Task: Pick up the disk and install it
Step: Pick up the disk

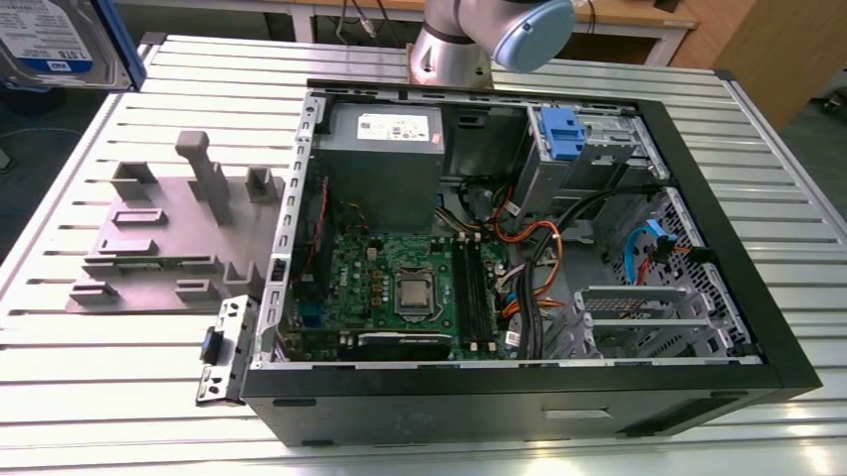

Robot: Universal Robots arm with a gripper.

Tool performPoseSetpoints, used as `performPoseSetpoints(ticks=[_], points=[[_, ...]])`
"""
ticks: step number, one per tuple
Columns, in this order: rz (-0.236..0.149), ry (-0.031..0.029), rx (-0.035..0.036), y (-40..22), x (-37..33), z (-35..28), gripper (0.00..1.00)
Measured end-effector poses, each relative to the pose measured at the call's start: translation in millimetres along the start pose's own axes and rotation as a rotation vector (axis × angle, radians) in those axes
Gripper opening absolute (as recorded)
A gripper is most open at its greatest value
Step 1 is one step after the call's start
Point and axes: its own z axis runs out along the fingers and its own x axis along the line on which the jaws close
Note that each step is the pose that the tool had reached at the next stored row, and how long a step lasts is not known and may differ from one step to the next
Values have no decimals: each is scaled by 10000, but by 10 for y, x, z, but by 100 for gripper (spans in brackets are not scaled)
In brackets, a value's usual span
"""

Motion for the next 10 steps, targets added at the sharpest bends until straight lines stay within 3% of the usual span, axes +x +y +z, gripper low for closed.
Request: performPoseSetpoints(ticks=[4,10], points=[[1,25,-1,-15,14,0,36],[5,117,-3,-24,74,-1,36]])
